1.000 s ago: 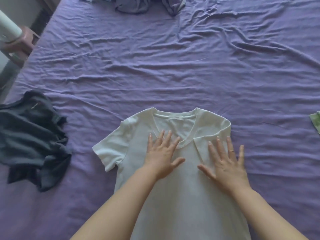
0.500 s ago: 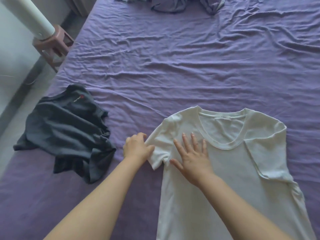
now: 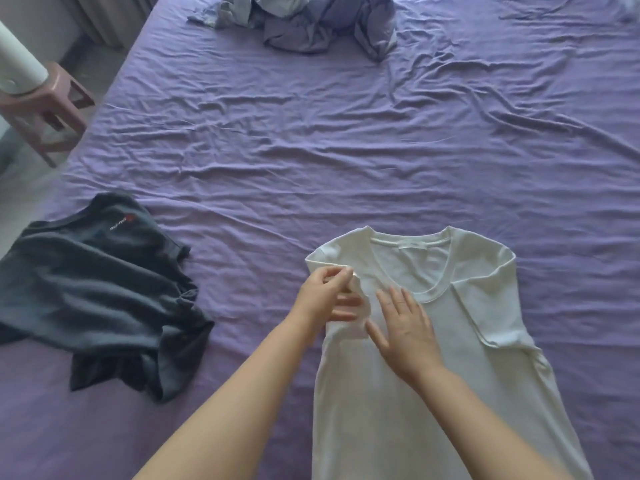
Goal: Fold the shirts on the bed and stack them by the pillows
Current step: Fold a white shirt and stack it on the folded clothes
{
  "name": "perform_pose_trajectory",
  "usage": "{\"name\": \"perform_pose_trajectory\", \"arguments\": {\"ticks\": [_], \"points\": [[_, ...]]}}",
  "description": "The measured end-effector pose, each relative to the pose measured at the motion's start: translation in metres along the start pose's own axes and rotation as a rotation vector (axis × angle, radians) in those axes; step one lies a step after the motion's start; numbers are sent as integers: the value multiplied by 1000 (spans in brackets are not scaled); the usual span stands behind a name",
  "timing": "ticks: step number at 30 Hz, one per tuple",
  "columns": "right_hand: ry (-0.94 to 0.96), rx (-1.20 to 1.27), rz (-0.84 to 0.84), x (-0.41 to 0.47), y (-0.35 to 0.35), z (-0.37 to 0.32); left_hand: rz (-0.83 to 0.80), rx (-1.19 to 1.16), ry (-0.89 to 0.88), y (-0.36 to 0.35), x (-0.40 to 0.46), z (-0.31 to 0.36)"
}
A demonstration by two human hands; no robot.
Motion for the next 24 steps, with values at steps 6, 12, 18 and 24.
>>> {"name": "perform_pose_trajectory", "arguments": {"ticks": [6, 12, 18, 24], "points": [[-27, -157, -86, -31, -12, 47, -74, 1410, -557, -26, 16, -48], [31, -277, -95, -51, -34, 79, -28, 1739, -517, -23, 30, -101], [65, -259, -103, -66, -34, 85, 113, 1766, -411, -42, -6, -115], [181, -254, -152, -159, -33, 101, -38, 1678, -377, -84, -126, -171]]}}
Point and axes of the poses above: each hand's wrist, its own x-axis towards the middle knuckle, its own y-axis out of the back of the hand, z = x × y, the point moved 3 cm from there along x, towards the middle knuckle, and after that the axes turned 2 degrees about -y, right-handed, at the moved point
